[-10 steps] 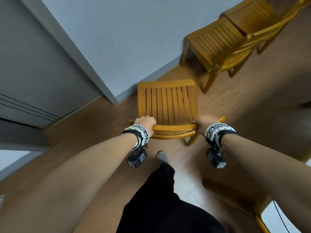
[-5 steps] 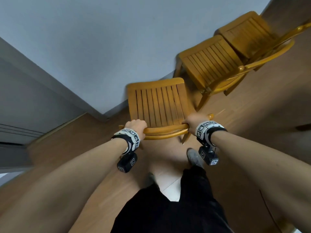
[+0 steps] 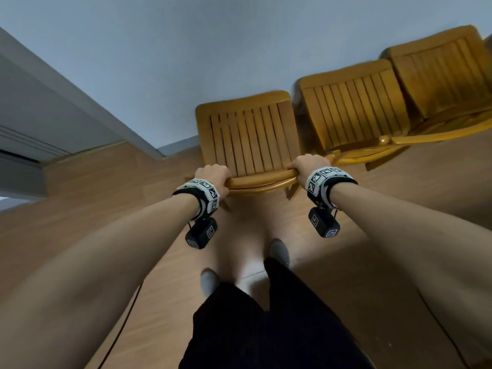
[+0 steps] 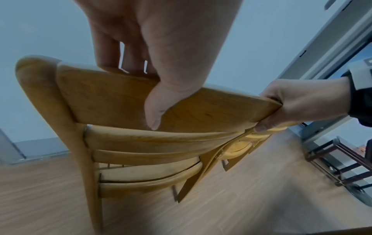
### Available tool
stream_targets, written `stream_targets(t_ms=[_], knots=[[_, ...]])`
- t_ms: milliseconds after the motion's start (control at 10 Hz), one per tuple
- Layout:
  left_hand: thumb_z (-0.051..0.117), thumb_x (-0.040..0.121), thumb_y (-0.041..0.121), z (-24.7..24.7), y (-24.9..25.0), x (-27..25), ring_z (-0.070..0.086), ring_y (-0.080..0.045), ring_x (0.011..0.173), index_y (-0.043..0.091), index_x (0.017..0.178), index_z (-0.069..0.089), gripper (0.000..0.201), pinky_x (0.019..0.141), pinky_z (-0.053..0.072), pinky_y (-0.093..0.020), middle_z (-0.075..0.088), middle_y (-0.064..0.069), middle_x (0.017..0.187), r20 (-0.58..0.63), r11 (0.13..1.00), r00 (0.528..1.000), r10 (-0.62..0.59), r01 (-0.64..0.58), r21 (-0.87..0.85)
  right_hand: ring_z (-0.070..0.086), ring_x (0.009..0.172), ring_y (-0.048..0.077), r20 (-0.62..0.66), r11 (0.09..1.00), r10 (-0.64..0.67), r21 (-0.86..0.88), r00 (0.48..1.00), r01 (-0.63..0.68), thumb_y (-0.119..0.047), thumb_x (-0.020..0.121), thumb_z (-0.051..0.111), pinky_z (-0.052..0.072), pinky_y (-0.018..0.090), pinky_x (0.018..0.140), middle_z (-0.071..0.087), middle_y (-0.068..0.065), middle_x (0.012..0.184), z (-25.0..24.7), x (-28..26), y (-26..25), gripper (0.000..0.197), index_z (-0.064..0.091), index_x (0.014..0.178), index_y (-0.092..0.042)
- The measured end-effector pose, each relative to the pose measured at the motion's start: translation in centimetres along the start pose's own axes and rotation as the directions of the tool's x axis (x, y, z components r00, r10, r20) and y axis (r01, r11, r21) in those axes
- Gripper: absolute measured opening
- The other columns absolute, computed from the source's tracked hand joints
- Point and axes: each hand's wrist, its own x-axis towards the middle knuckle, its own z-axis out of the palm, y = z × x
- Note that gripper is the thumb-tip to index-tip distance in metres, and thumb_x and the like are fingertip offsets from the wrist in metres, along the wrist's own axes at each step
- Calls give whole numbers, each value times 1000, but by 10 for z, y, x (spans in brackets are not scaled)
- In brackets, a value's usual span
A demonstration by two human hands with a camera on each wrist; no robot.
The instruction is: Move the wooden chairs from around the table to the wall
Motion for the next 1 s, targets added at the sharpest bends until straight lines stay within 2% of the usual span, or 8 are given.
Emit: stream_targets(t_ms=[100, 200, 300, 500, 600, 700, 800, 1000], knots=[[63, 84, 17, 13, 18, 2, 56, -24, 80, 24, 91, 66, 11, 70, 42, -34, 61, 1, 85, 9, 1000, 1000, 0, 0, -18, 65, 85, 22, -2, 999, -9, -52, 1000, 9, -16, 87, 74, 51, 33, 67, 64, -6, 86, 9, -1, 16, 24, 71, 103, -34], [63, 83, 17, 34, 33, 4, 56, -25, 83, 23, 88, 64, 8, 69, 41, -35, 59, 1, 86, 9, 1000, 1000, 15, -15, -19, 65, 98, 25, 21, 996, -28, -86, 999, 29, -19, 90, 71, 52, 36, 75, 67, -2, 99, 24, -4, 30, 27, 69, 112, -34], [64, 86, 22, 57, 47, 8, 59, -26, 85, 23, 90, 65, 5, 68, 39, -35, 59, 2, 86, -23, 999, 999, 44, -45, -18, 64, 104, 26, -20, 992, -34, -124, 999, 31, -23, 94, 68, 54, 38, 82, 70, -1, 107, 42, -7, 42, 31, 68, 123, -36], [63, 84, 19, 70, 53, 6, 56, -25, 84, 25, 88, 63, 7, 70, 41, -36, 60, 1, 89, -83, 997, 996, 21, -27, -71, 63, 107, 28, -80, 989, -38, -149, 996, 26, -22, 95, 67, 55, 39, 86, 70, 0, 111, 55, -8, 47, 38, 65, 130, -37], [61, 85, 15, 73, 52, 2, 61, -27, 92, 27, 99, 68, 20, 72, 43, -36, 63, 0, 95, -89, 992, 996, -11, 0, -123, 64, 102, 27, -64, 991, -27, -131, 998, 19, -22, 96, 67, 54, 38, 85, 70, 0, 104, 52, -13, 43, 25, 68, 119, -30], [60, 86, 14, 74, 54, -5, 62, -27, 90, 24, 108, 68, 26, 73, 50, -37, 65, -2, 99, -64, 981, 998, -18, 5, -196, 63, 92, 25, -86, 997, 16, -72, 996, -22, -20, 92, 70, 57, 42, 84, 70, 2, 96, 52, -22, 39, 9, 70, 101, -22], [59, 86, 15, 67, 56, -17, 62, -25, 87, 22, 114, 67, 30, 72, 54, -37, 66, -2, 99, -62, 959, 998, -31, 12, -282, 62, 102, 28, -130, 997, 61, 46, 990, -56, -13, 90, 70, 56, 42, 86, 66, 4, 108, 55, -39, 30, 18, 68, 107, -18], [59, 87, 16, 70, 45, -47, 64, -26, 96, 20, 123, 62, 37, 78, 56, -38, 66, -3, 110, -144, 962, 988, 64, -100, -254, 53, 125, 31, -188, 982, 159, 134, 969, -135, -14, 90, 67, 47, 46, 105, 56, 9, 131, 70, -69, 13, 35, 58, 124, -13]])
